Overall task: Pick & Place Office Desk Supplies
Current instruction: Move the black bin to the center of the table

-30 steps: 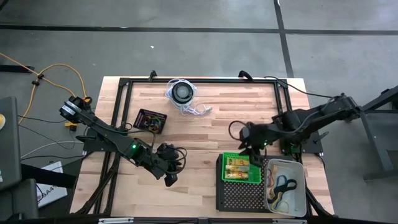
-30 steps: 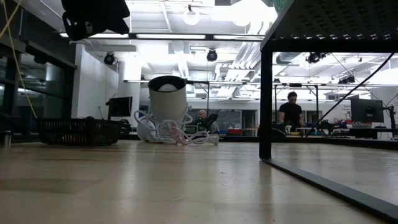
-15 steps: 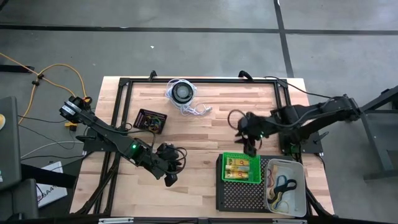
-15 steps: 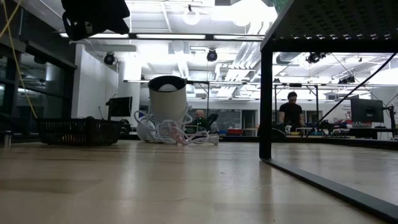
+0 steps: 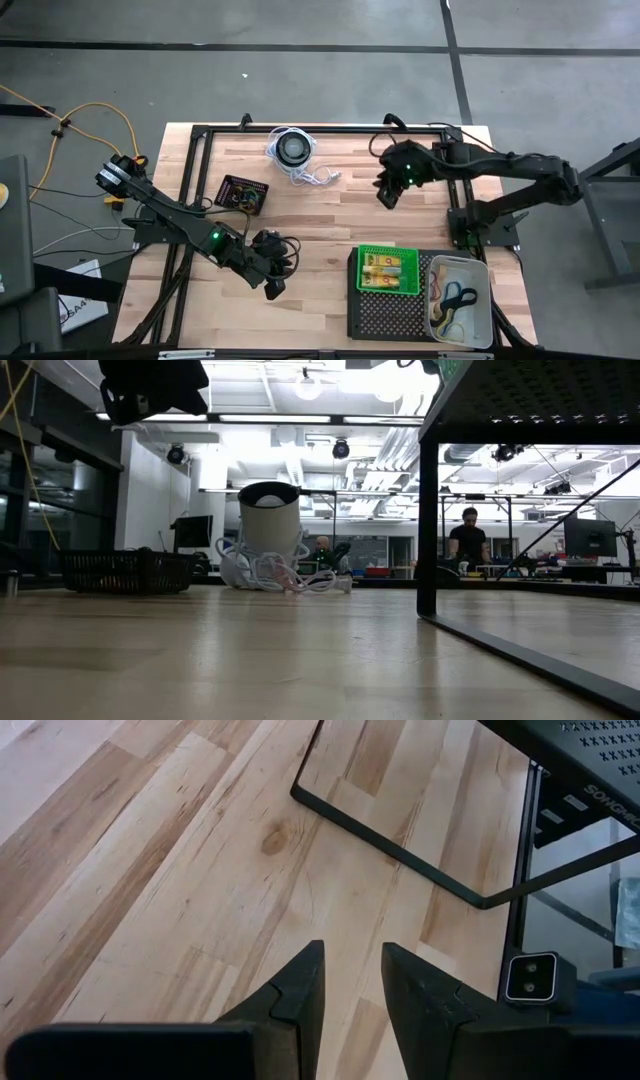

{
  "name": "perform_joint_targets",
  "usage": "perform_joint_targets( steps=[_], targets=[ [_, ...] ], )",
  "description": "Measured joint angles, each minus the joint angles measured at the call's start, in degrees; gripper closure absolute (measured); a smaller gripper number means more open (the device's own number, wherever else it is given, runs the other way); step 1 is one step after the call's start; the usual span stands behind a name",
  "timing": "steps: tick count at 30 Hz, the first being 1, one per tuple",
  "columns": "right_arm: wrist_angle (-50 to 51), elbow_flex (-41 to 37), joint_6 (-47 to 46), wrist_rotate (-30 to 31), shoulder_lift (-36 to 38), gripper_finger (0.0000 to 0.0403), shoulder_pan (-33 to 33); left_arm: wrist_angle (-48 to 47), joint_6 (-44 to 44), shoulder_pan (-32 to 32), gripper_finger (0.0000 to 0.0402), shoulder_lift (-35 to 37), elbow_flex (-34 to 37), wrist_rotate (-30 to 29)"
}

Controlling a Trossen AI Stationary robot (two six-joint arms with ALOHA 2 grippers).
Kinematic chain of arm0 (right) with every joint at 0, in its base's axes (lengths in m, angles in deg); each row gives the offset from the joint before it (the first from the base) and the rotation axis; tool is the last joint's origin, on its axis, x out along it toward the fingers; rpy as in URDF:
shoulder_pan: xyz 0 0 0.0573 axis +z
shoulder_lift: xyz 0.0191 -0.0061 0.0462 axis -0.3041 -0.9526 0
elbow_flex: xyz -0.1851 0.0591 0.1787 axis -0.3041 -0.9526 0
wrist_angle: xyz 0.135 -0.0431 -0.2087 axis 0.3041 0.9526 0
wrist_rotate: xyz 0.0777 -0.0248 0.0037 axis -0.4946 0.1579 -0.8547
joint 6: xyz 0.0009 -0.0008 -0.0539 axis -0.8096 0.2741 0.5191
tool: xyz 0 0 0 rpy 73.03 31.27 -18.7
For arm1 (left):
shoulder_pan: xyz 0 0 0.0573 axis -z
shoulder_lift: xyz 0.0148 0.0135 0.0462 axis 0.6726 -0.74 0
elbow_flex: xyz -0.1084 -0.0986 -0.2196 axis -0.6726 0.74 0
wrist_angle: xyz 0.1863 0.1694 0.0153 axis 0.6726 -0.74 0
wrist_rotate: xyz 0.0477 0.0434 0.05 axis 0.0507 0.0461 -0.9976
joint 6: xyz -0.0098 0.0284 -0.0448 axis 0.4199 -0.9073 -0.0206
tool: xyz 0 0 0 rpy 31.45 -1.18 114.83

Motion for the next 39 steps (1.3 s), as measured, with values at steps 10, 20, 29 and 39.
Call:
perform_joint_targets(
  steps=[10, 20, 29, 39],
  targets=[
    [-0.1, 0.0, 0.0, -0.2, 0.0, 0.0290, -4.7, 0.0, 0.0, 0.0, 0.0305, 0.0, 0.0, 0.0],
    [-0.2, 0.0, 0.0, -0.4, 0.0, 0.0290, -4.9, 0.0, 0.0, 0.0, 0.0305, 0.0, 0.0, 0.0],
    [-0.2, 0.0, 0.0, -0.3, 0.0, 0.0290, -4.9, 0.0, 0.0, 0.0, 0.0305, 0.0, 0.0, 0.0],
    [-0.2, 0.0, 0.0, -0.3, 0.0, 0.0290, -4.9, -2.2, -5.8, -0.5, 0.0305, 0.0, 0.0, 4.9]
  ],
)
